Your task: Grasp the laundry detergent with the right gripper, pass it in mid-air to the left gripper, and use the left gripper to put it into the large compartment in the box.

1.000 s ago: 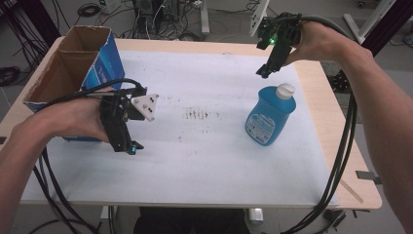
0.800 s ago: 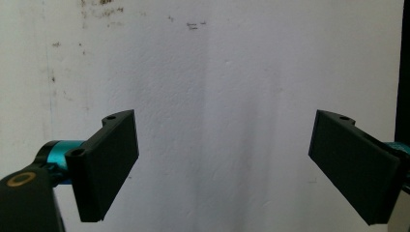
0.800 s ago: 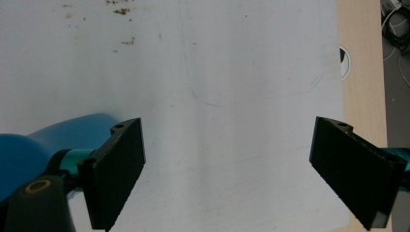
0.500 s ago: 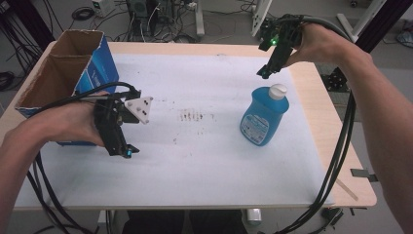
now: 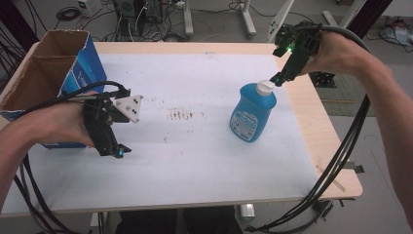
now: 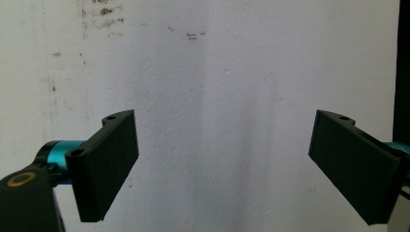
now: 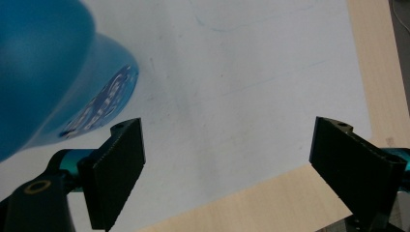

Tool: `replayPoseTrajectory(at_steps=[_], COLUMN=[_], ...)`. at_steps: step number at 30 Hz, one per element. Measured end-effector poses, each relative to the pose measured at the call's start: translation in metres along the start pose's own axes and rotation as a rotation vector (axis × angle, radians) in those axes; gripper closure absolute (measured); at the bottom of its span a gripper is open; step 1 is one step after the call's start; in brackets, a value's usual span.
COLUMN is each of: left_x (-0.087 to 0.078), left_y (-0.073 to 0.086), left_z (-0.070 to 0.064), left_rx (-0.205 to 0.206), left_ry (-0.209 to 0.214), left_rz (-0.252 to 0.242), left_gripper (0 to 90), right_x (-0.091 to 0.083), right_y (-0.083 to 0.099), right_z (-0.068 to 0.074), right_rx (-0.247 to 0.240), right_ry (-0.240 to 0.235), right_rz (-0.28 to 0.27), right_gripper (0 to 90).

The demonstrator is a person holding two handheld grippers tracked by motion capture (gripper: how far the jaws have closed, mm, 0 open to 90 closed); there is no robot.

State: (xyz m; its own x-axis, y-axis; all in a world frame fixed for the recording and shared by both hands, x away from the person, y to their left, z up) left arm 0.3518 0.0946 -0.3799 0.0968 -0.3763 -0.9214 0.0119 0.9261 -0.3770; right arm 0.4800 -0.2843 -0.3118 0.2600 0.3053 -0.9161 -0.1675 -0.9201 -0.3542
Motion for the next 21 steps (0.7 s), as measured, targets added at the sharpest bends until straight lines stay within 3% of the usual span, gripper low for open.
replayPoseTrajectory(at_steps=[5, 13, 16, 17, 21], left_x=[-0.003, -0.003, -0.003, -0.003, -0.003], left_y=[0.000, -0.002, -0.002, -0.002, -0.002], left_z=[-0.001, -0.002, -0.002, -0.002, -0.002], left_rx=[0.002, -0.005, -0.003, -0.002, -0.003], left_ry=[-0.005, -0.007, -0.008, -0.008, -0.009], left_rz=[-0.006, -0.017, -0.019, -0.018, -0.017], left_gripper=[10.5, 10.5, 10.5, 10.5, 10.5], right_x=[-0.009, -0.019, -0.021, -0.023, -0.020], right_y=[0.021, 0.039, 0.042, 0.045, 0.048], right_z=[0.021, 0.048, 0.054, 0.062, 0.077], right_rx=[0.018, 0.061, 0.068, 0.095, 0.118], right_ry=[0.035, 0.032, 0.033, 0.034, 0.034], right_rz=[0.024, 0.037, 0.032, 0.020, -0.001], right_gripper=[12.0, 12.0, 12.0, 12.0, 12.0])
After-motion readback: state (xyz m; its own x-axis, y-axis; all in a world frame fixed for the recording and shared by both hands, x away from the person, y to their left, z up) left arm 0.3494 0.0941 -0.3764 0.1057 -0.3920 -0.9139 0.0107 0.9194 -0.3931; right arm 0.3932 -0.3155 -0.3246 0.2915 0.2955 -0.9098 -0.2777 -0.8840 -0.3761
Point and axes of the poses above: each handheld gripper's, and its own axes: x roughly forward along the jaws, y roughly out of its underside, z roughly to its left, the point moved 4 cm from there along x, roughly forward along the jaws, and after that the axes turned 6 degrees about -z, right-handed, at the moved point
